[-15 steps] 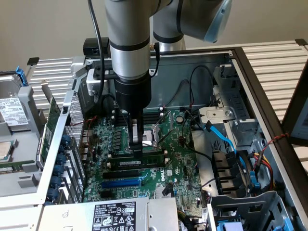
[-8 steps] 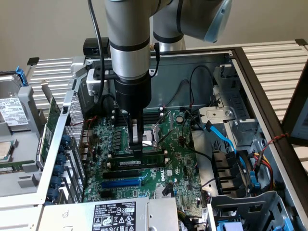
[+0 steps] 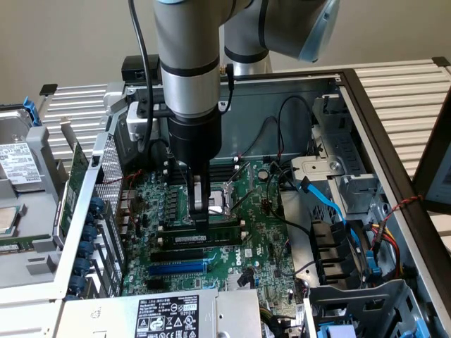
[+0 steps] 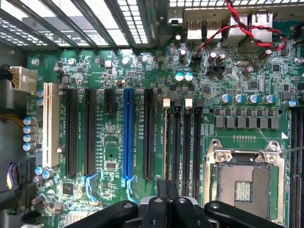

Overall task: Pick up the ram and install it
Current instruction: 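Press down the ram until it locks into place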

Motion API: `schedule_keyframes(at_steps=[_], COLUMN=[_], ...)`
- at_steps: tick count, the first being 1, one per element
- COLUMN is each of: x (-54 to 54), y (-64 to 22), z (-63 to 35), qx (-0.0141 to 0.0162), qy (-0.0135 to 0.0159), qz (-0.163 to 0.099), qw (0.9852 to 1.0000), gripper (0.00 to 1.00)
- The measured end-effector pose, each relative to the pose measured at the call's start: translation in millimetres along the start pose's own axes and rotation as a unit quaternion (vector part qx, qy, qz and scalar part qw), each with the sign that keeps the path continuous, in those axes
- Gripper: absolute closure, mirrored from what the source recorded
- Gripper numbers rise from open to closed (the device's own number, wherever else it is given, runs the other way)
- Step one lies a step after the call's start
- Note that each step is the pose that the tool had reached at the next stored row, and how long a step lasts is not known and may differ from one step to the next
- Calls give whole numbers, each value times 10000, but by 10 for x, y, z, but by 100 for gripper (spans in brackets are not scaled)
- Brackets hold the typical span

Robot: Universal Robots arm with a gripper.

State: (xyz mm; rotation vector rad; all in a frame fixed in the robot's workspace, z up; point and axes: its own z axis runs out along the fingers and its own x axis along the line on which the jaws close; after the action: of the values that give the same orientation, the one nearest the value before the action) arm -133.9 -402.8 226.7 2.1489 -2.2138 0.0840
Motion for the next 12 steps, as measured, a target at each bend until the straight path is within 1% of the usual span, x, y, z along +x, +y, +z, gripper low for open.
schedule_keyframes(at_steps=[3,4,5,7,9,11,12], x=[1,0,1,10,17,20,20], y=[1,1,-1,1,1,1,1], z=[8,3,-24,-122,-204,-245,-247], qx=[-3,-2,5,-1,-1,-2,-1], qy=[-1,-6,-15,-5,-6,-5,-6], qz=[0,0,1,0,0,0,0], qw=[10000,10000,10000,10000,10000,10000,10000], gripper=[89,89,89,89,89,89,89])
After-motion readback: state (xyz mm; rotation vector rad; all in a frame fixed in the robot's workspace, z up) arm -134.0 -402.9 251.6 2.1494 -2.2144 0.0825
